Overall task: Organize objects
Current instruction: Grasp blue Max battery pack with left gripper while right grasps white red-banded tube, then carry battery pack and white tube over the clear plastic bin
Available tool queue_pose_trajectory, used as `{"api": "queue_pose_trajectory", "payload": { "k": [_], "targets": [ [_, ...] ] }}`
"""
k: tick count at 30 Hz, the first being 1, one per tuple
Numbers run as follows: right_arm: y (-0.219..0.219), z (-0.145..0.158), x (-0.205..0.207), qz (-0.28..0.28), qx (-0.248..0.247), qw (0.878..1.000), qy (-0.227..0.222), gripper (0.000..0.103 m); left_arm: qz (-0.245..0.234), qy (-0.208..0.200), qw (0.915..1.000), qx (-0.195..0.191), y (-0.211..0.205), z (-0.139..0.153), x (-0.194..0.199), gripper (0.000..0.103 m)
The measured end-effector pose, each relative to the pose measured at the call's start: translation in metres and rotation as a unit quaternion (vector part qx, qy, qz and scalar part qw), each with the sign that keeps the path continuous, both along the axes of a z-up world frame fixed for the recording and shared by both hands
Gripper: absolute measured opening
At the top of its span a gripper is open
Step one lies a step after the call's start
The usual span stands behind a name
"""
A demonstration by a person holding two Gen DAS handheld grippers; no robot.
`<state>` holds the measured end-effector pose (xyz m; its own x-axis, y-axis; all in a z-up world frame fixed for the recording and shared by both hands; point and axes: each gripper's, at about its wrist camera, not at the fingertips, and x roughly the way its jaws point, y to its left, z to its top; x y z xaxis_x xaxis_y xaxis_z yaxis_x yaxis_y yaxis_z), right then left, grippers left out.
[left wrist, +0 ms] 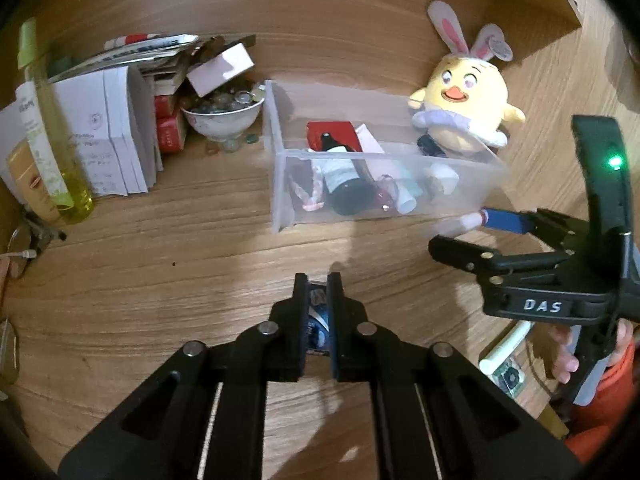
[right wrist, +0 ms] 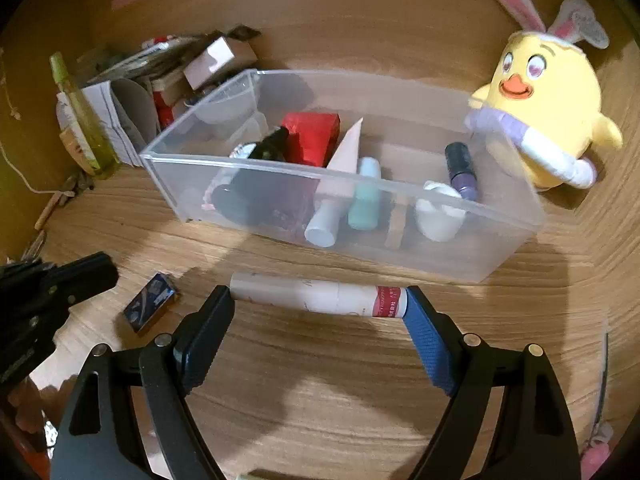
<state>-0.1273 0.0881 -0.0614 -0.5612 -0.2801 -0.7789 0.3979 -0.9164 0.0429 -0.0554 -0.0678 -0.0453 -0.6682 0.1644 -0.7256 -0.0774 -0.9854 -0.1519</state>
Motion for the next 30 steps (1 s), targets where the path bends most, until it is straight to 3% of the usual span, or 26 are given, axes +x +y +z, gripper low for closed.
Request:
{"api": "queue_pose_trajectory", "payload": {
  "k": [2,4,5,11,16,19,24,30],
  "targets": [
    [0.002,0.008,0.007,0.002,-0.005,1.0,0.01,0.083,-0.007,-0.008,0.9999,-0.005,0.002,-0.002,0.0,0.013],
    [0.006,0.011,0.007,0.003,-0.014,1.0,0.015,0.083,-0.009,-0.019,0.9997,-0.015,0.006,-0.008,-0.002,0.028],
    [0.007,0.014,0.007,0.004,-0.018,1.0,0.017,0.083,-0.008,-0.024,0.9995,-0.02,0.007,-0.011,-0.003,0.03],
    [0.022,0.034,0.014,0.0,-0.028,0.998,0.048,0.083,-0.007,-0.061,0.9978,-0.027,0.008,-0.031,-0.017,0.03],
    [0.035,0.044,0.011,-0.011,-0.036,0.997,0.065,0.083,-0.017,-0.06,0.9977,-0.026,0.013,-0.034,-0.021,0.03],
    [0.04,0.047,0.006,-0.017,-0.037,0.997,0.073,0.083,-0.02,-0.059,0.9967,-0.053,0.021,-0.035,-0.022,0.03],
    [0.049,0.05,-0.001,-0.024,-0.047,0.996,0.076,0.083,-0.023,-0.056,0.9962,-0.062,0.028,-0.035,-0.025,0.026],
    [0.053,0.05,-0.008,-0.024,-0.05,0.995,0.078,0.083,-0.007,-0.045,0.9977,-0.051,0.026,-0.029,-0.03,0.026]
  ]
}}
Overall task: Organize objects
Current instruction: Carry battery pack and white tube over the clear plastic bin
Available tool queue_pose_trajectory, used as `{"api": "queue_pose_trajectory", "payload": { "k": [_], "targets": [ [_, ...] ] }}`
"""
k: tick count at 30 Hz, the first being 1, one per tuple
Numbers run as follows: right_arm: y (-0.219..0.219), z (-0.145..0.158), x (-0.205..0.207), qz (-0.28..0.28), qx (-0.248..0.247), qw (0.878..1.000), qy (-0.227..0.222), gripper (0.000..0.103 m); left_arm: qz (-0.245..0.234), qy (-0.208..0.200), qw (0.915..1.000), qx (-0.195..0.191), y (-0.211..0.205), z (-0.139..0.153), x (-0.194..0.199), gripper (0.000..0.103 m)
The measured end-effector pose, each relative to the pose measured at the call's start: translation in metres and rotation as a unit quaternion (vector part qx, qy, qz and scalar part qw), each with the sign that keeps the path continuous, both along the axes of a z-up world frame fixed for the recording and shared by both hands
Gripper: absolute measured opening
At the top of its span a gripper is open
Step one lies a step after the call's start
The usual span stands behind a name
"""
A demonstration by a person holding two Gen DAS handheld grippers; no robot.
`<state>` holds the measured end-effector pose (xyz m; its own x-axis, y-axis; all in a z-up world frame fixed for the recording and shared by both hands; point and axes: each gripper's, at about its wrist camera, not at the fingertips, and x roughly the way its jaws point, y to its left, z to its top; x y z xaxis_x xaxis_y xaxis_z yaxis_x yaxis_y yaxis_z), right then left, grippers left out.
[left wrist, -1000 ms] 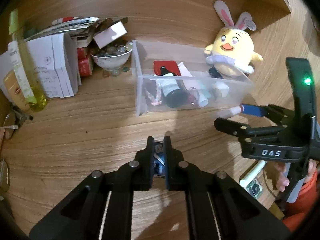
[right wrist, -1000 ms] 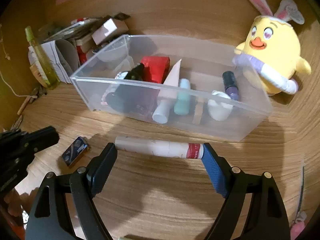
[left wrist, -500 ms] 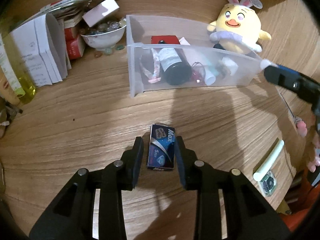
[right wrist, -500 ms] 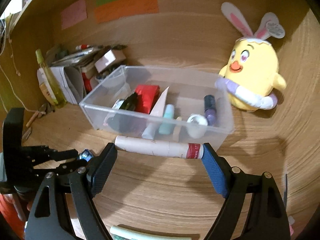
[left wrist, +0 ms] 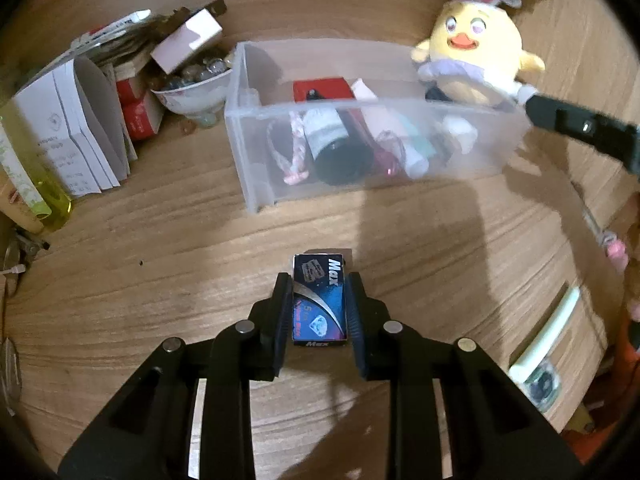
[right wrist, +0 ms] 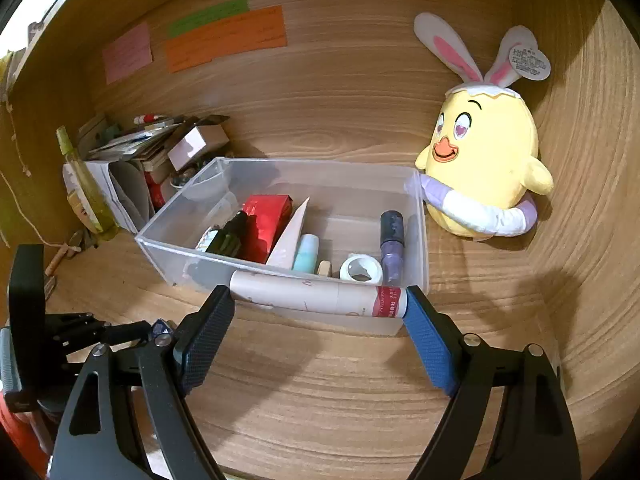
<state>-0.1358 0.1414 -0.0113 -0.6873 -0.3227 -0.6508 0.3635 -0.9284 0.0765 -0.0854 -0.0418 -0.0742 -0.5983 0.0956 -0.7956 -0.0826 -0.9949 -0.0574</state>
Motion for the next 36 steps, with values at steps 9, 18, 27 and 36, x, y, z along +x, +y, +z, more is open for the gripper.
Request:
{"api": "queue_pose_trajectory", "payload": {
  "k": [9,18,27,36],
  "targets": [
    [0.002,0.009,-0.012,0.0,-0.01,1.0,0.012,0.083,0.015,0.065,0.9976,0.019,-0.001,0.045,-0.003,0.026],
    [0.001,0.025,-0.016,-0.001,-0.016,0.999,0.033,0.083,0.015,0.118,0.9921,0.039,0.001,0.084,-0.01,0.026],
    [-0.006,0.039,-0.029,0.007,-0.017,0.999,0.048,0.083,0.022,0.138,0.989,0.049,-0.002,0.103,-0.032,0.026],
    [-0.019,0.023,-0.05,0.01,-0.007,1.0,0.024,0.083,0.034,0.116,0.9913,0.052,-0.006,0.09,-0.058,0.026]
  ]
}}
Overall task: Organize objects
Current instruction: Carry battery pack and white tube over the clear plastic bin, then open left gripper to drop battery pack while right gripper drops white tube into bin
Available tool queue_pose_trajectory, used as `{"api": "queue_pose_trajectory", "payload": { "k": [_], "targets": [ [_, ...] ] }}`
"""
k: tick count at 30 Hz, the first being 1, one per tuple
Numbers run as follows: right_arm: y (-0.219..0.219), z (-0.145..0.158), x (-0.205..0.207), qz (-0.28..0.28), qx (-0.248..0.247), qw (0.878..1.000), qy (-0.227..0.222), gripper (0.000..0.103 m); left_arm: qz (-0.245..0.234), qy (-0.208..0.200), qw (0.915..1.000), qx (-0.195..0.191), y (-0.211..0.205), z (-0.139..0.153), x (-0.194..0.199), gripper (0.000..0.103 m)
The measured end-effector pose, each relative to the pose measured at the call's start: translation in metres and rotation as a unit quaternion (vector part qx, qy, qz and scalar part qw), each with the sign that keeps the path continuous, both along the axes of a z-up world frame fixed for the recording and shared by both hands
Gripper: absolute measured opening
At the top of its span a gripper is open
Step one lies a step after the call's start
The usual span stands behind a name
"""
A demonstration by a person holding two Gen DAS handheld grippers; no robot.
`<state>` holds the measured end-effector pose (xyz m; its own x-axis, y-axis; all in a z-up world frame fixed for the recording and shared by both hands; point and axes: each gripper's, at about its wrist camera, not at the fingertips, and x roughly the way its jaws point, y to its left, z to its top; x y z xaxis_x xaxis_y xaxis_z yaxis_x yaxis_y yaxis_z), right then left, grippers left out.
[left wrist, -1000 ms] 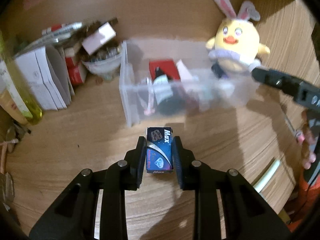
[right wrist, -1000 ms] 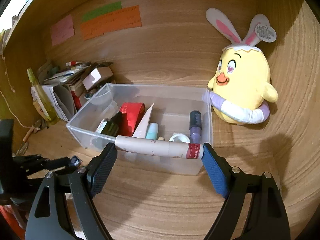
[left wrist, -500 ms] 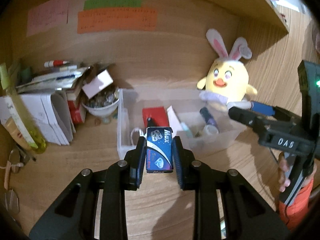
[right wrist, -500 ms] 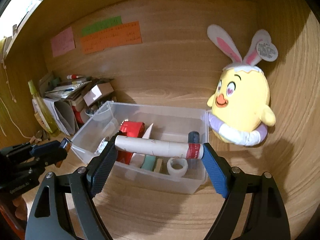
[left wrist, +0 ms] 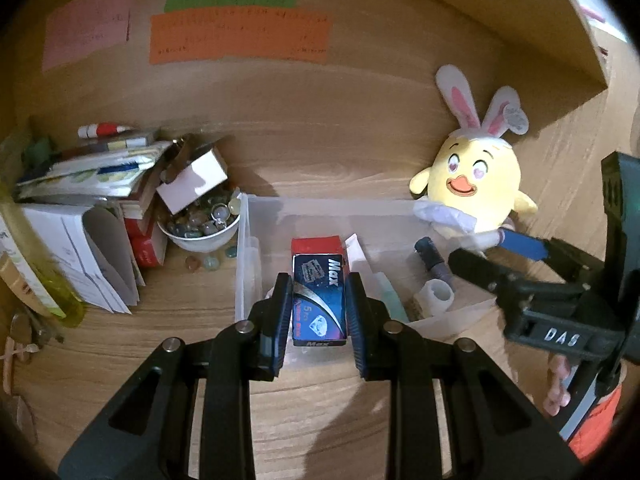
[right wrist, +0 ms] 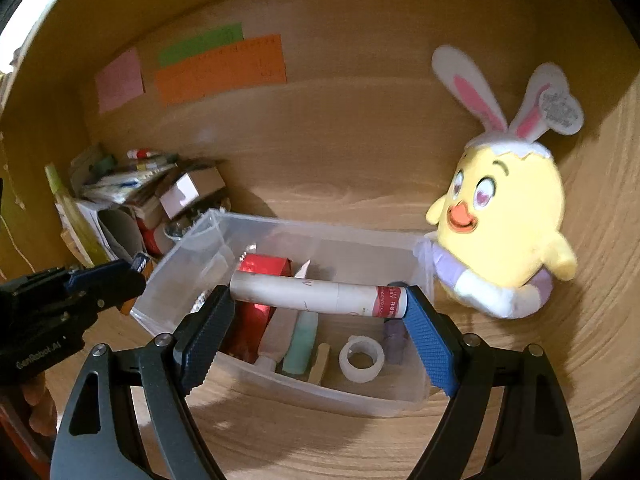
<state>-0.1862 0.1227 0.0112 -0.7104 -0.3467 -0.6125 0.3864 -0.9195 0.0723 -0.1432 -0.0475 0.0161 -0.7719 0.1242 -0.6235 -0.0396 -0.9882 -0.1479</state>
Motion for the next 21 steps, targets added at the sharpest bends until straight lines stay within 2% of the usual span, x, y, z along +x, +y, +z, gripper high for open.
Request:
{"api": "queue_pose_trajectory", "payload": {
  "k": [6,21],
  "targets": [
    [-0.01,-0.022,-0.011,0.008,0.015,0.999,-0.027,0.083,-0.001,-0.023,0.9997,0.002,0.0,-0.015,-0.014,0.026],
    [-0.022,-0.047,-0.025,0.017,0.024,0.998,-0.063,0.083,-0.003,-0.049,0.9987,0.015,-0.004,-0.033,-0.035,0.026]
  ]
}}
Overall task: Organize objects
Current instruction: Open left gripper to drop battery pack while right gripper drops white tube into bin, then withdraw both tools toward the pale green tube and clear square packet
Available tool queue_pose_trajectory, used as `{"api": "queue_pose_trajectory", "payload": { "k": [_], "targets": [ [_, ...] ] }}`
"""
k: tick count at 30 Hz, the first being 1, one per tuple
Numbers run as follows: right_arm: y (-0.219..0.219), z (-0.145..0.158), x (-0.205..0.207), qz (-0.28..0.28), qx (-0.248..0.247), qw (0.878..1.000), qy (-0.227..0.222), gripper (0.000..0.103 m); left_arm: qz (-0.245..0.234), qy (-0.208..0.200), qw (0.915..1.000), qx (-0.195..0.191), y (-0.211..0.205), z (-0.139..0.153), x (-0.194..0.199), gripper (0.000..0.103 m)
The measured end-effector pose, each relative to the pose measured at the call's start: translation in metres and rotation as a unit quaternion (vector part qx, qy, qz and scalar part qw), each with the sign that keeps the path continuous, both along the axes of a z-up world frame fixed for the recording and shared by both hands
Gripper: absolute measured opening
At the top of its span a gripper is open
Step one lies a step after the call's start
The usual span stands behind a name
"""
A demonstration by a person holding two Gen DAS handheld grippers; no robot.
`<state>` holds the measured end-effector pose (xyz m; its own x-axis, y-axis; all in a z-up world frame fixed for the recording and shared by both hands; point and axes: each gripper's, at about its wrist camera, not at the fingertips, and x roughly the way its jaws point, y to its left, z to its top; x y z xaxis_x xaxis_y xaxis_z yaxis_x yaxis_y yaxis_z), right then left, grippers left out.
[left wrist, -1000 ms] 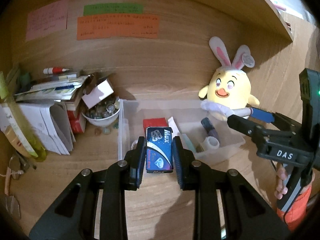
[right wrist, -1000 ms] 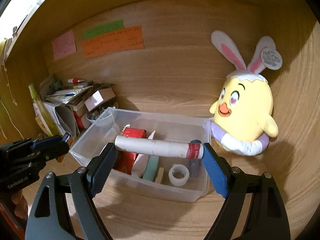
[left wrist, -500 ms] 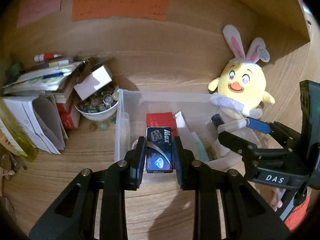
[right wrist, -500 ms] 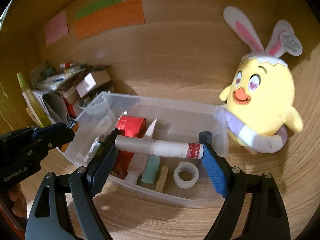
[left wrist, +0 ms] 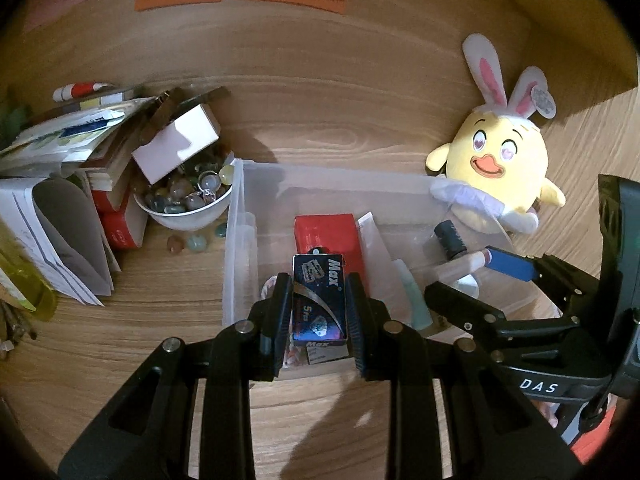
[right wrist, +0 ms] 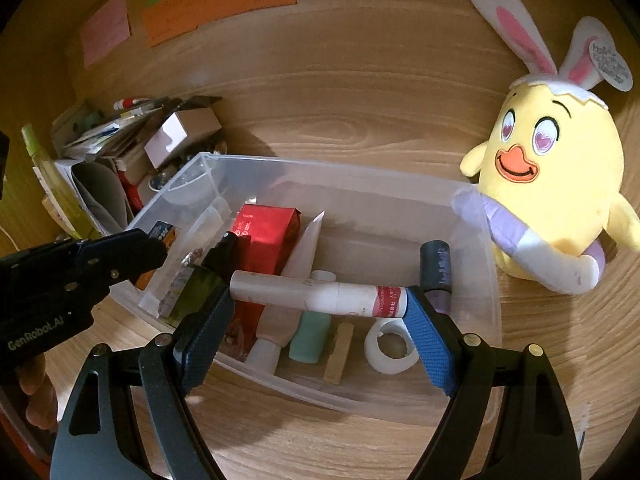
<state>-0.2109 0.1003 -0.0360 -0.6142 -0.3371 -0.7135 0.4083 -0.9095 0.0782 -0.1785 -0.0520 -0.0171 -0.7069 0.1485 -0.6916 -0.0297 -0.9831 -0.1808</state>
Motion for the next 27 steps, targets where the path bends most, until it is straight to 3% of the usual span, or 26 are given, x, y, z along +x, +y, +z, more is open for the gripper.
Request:
{"api": "queue_pose_trajectory", "payload": {
  "k": [15,20,27],
  "targets": [
    [-0.002,-0.002,-0.003,0.008,0.015,1.0,0.0,0.084,-0.009,-0.008,0.9996,0.026,-0.003,0.001,0.002,0.027],
    [-0.001,0.003,0.003,0.011,0.016,1.0,0.007,0.084,-0.005,0.008,0.9997,0.023,-0.004,0.011,0.012,0.041],
    [0.007,0.018,0.019,0.016,0.003,1.0,0.024,0.085,-0.005,0.034,0.9994,0.009,-0.002,0.026,0.031,0.052]
  ]
}}
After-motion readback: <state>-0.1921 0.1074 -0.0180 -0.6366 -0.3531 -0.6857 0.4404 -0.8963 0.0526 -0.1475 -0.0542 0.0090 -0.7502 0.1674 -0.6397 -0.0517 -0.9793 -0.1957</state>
